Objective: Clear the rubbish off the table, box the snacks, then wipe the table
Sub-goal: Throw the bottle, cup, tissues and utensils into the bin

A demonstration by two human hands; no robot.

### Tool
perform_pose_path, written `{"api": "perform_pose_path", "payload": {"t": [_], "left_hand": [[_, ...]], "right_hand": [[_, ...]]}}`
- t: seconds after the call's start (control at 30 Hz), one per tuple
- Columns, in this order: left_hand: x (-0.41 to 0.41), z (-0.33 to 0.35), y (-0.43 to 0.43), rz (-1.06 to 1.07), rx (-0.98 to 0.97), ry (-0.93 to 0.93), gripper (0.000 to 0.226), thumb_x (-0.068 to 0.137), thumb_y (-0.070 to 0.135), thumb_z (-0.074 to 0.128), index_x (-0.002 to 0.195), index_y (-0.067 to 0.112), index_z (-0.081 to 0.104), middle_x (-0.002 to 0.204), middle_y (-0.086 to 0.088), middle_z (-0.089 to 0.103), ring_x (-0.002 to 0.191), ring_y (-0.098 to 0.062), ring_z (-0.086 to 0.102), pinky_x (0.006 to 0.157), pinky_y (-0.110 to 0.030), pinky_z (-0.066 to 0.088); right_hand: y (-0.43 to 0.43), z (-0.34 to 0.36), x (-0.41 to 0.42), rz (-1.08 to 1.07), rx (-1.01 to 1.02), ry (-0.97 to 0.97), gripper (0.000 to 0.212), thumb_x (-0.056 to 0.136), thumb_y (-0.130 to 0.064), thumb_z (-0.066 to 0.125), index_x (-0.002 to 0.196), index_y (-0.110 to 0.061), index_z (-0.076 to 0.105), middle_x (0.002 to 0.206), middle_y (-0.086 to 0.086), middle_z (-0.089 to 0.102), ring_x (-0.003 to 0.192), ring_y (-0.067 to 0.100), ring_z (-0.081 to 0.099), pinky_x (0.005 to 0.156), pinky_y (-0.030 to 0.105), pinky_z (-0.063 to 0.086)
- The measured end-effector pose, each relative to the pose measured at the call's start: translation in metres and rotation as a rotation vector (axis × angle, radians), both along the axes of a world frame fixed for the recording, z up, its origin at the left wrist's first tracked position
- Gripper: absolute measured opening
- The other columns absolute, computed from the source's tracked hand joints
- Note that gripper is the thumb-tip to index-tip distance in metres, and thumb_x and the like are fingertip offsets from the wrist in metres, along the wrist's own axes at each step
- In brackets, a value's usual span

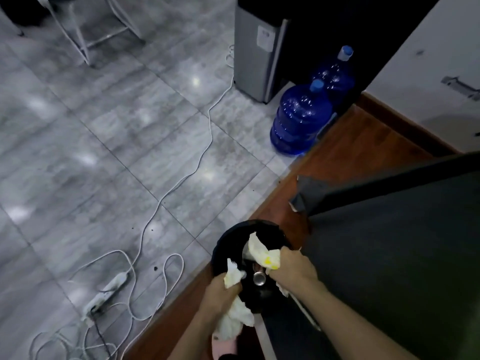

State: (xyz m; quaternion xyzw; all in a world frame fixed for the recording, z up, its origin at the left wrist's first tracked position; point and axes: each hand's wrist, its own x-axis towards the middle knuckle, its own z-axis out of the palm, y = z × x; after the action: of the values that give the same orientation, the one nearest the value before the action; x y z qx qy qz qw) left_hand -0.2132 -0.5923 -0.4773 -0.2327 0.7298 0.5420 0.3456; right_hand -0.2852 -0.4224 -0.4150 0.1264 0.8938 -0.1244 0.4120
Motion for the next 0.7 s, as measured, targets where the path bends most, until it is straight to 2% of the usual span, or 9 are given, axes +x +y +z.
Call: {"api": "perform_pose_path", "payload": {"t": [0.1,0.2,0.27,0.37,0.43,0.5,0.57,0.63,0.7], "left_hand": [[-0.014,-0.043,0.009,-0.094,-0.012,-0.054,0.041,0.076,0.031,0.055,0.105,0.004,0.064,0.102,-0.016,0.071,0.095,-0.028,0.067,0.080,-0.038,0.051],[-0.028,-0.077,0.019,-0.122,-0.084,-0.052,0.027,0.087,0.022,0.060,0.106,0.004,0.063,0.108,-0.015,0.069,0.100,-0.030,0.064,0.082,-0.037,0.049],[-0.035,-0.094,0.026,-0.114,-0.149,-0.036,0.031,0.085,0.028,0.061,0.108,0.008,0.061,0.110,-0.012,0.067,0.101,-0.028,0.062,0.078,-0.034,0.046],[-0.042,-0.102,0.032,-0.105,-0.229,-0.021,0.057,0.077,0.047,0.059,0.119,0.008,0.056,0.116,-0.009,0.063,0.107,-0.028,0.059,0.081,-0.032,0.044],[-0.044,-0.099,0.033,-0.129,-0.257,-0.012,0.051,0.085,0.039,0.063,0.124,0.008,0.054,0.117,-0.009,0.063,0.109,-0.028,0.059,0.080,-0.029,0.044],[-0.047,-0.082,0.032,-0.209,-0.294,0.047,0.032,0.090,0.022,0.060,0.119,0.007,0.059,0.113,-0.009,0.068,0.102,-0.025,0.063,0.079,-0.028,0.046],[-0.043,-0.066,0.030,-0.254,-0.361,0.137,0.017,0.089,0.010,0.055,0.101,0.008,0.067,0.098,-0.007,0.071,0.085,-0.018,0.064,0.071,-0.026,0.045],[-0.041,-0.035,0.028,-0.269,-0.387,0.193,0.010,0.087,0.007,0.055,0.083,0.010,0.063,0.075,-0.001,0.067,0.062,-0.007,0.057,0.061,-0.028,0.044],[-0.040,0.007,0.025,-0.279,-0.387,0.253,0.014,0.086,0.005,0.056,0.075,0.013,0.057,0.062,0.007,0.058,0.053,-0.002,0.051,0.052,-0.022,0.041]], "right_hand": [[-0.004,-0.040,-0.020,0.077,0.042,-0.035,0.049,0.081,-0.033,0.065,0.121,-0.010,0.050,0.127,0.012,0.057,0.116,0.032,0.056,0.087,0.036,0.049],[-0.007,-0.069,-0.033,0.144,0.014,-0.158,0.073,0.076,-0.043,0.071,0.132,-0.007,0.040,0.135,0.015,0.050,0.122,0.033,0.051,0.091,0.037,0.047],[-0.003,-0.081,-0.034,0.175,-0.013,-0.261,0.088,0.073,-0.044,0.075,0.140,-0.006,0.032,0.139,0.016,0.046,0.124,0.033,0.049,0.095,0.038,0.047],[0.008,-0.080,-0.032,0.249,-0.003,-0.309,0.072,0.080,-0.040,0.070,0.136,-0.006,0.039,0.135,0.015,0.049,0.120,0.032,0.052,0.093,0.036,0.048],[0.013,-0.067,-0.033,0.262,-0.011,-0.251,0.052,0.087,-0.037,0.064,0.125,-0.006,0.049,0.128,0.015,0.055,0.115,0.032,0.055,0.086,0.035,0.046],[0.015,-0.048,-0.037,0.300,-0.020,-0.185,0.034,0.092,-0.029,0.058,0.116,-0.006,0.053,0.123,0.015,0.057,0.111,0.033,0.056,0.081,0.036,0.045],[0.011,-0.032,-0.038,0.347,-0.026,-0.133,0.019,0.094,-0.018,0.053,0.108,-0.006,0.053,0.118,0.016,0.058,0.107,0.033,0.057,0.077,0.036,0.044],[0.010,-0.002,-0.033,0.339,-0.056,-0.056,0.021,0.095,-0.014,0.049,0.113,-0.005,0.055,0.117,0.016,0.059,0.106,0.034,0.057,0.079,0.036,0.047],[0.004,0.037,-0.025,0.286,-0.126,0.079,0.022,0.095,-0.013,0.048,0.115,-0.007,0.056,0.114,0.016,0.061,0.103,0.033,0.059,0.084,0.040,0.051]]}}
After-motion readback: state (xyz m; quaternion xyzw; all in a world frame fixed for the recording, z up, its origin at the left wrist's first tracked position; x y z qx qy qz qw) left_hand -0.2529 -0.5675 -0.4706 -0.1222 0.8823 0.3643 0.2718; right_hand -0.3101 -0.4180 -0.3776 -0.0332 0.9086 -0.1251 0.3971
